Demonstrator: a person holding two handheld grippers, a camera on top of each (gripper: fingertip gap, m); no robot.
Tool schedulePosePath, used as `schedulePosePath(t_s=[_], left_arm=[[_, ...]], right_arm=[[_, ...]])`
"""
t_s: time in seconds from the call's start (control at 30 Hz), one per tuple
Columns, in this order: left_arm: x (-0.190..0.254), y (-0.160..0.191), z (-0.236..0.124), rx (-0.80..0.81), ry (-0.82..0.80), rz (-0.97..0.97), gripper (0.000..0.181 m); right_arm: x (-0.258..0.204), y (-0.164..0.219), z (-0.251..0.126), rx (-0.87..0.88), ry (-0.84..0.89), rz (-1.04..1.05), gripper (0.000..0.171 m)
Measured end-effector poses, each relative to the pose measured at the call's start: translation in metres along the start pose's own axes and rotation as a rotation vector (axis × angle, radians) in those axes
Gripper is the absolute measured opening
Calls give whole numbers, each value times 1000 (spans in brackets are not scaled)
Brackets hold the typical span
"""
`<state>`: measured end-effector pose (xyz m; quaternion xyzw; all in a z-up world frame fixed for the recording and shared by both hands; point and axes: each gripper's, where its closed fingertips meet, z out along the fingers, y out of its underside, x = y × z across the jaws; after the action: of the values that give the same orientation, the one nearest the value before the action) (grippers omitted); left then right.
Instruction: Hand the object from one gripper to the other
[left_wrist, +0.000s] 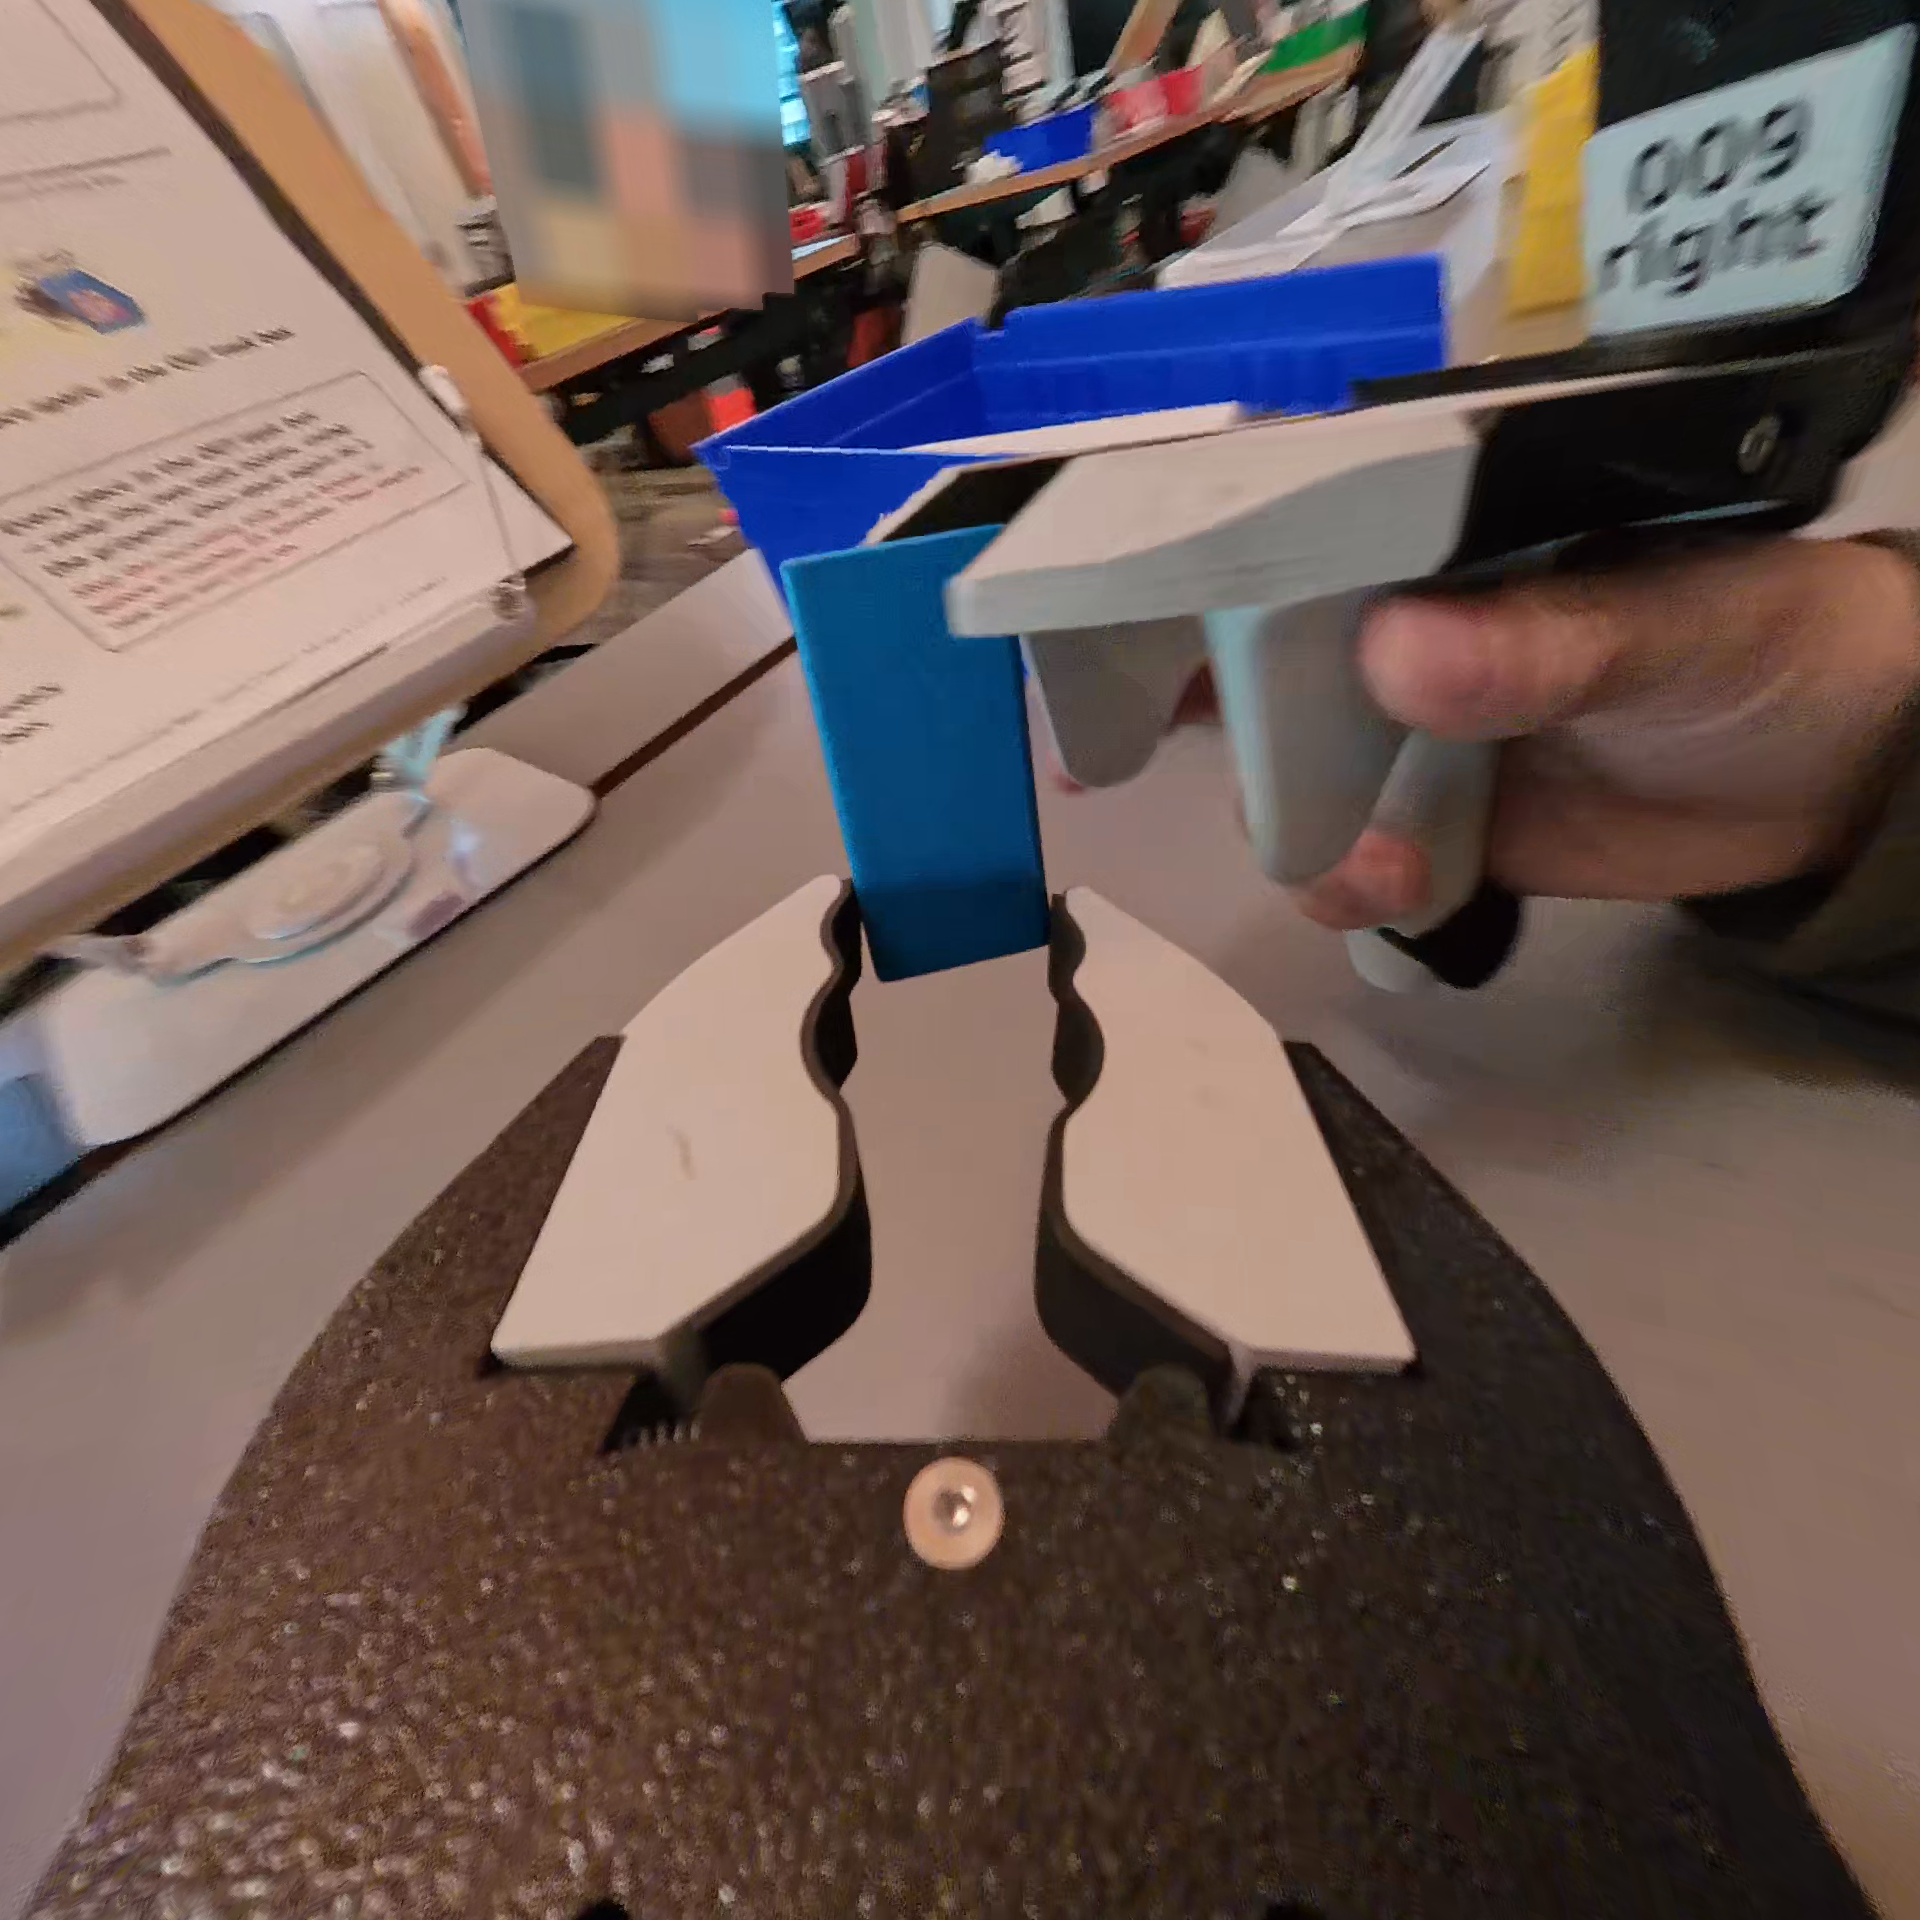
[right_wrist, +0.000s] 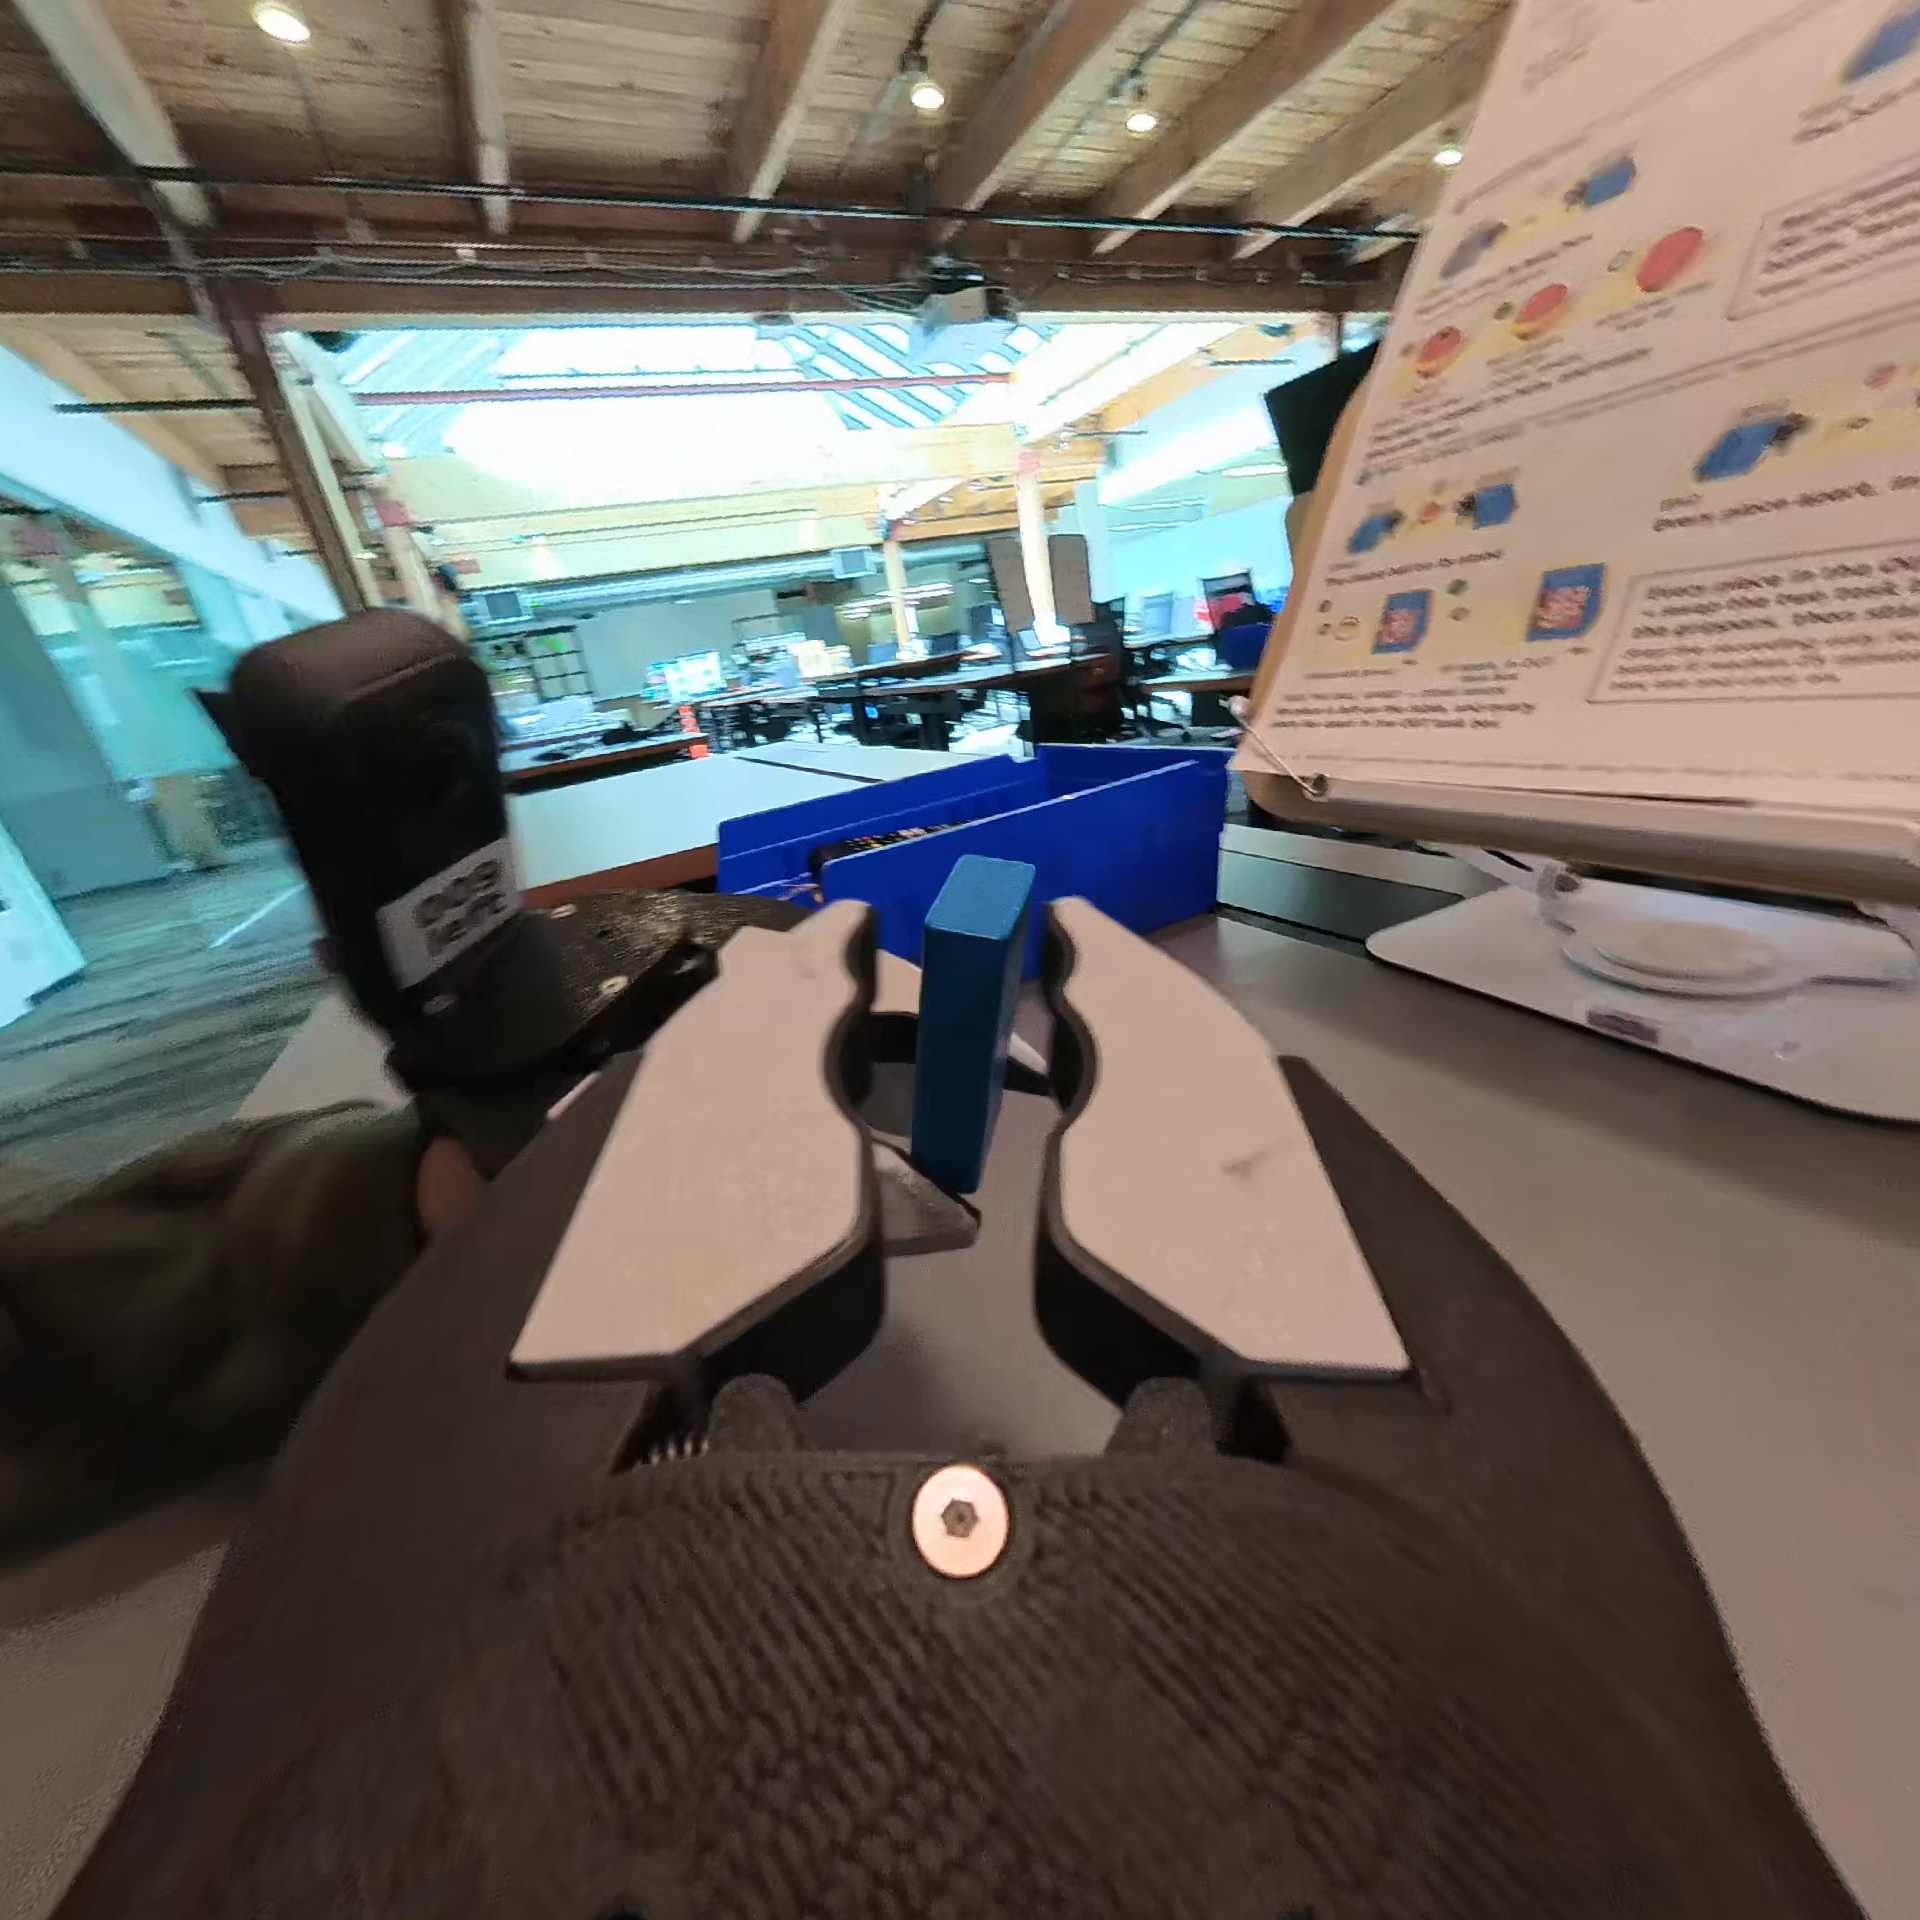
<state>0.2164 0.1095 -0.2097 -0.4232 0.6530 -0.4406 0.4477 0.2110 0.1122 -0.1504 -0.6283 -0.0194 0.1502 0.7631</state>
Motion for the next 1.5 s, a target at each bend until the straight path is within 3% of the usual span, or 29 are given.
schedulePosePath(t_s=[0.07, 0.1, 0.23, 0.37, 0.43, 0.57, 0.63, 0.7, 0.77, 0.9, 1.0, 1.33, 1.43, 1.5], left_arm=[[10, -6, -8, 61, 177, -83, 34], [17, -10, -15, 104, 285, -125, 34], [36, -21, -43, 184, 582, -204, 34], [53, -11, -49, 102, 681, -149, 34], [57, -6, -47, 73, 688, -142, 34], [53, -2, -38, 53, 629, -150, 34], [39, -5, -28, 88, 493, -136, 34], [23, -12, -23, 149, 322, -47, 45], [11, -17, -19, 177, 149, 69, 43], [13, -11, -7, 99, 5, 263, 40], [10, -6, 1, 44, -85, 257, 37], [-3, -5, -3, 36, -59, 65, 17], [-8, -10, -12, 104, 35, -48, 15], [-2, -18, -21, 164, 183, -142, 15]], right_arm=[[-5, -2, -2, -13, -81, 22, 59], [-9, -3, -4, -23, -133, 52, 62], [-29, -10, -10, 23, -319, 185, 56], [-51, -3, -8, -17, -426, 175, 48], [-60, 1, -9, -27, -459, 126, 35], [-53, 7, -3, -93, -414, 121, 34], [-38, 3, 0, -56, -305, 114, 33], [-18, -1, 1, -8, -168, 117, 34], [4, -4, -1, 43, -20, 119, 33], [22, -5, -6, 81, 133, 111, 33], [18, -3, -4, 81, 133, 89, 33], [12, 5, 0, 38, 102, 97, 32], [9, 4, -1, 9, 16, 105, 38], [7, 3, -3, -12, -39, 131, 44]])
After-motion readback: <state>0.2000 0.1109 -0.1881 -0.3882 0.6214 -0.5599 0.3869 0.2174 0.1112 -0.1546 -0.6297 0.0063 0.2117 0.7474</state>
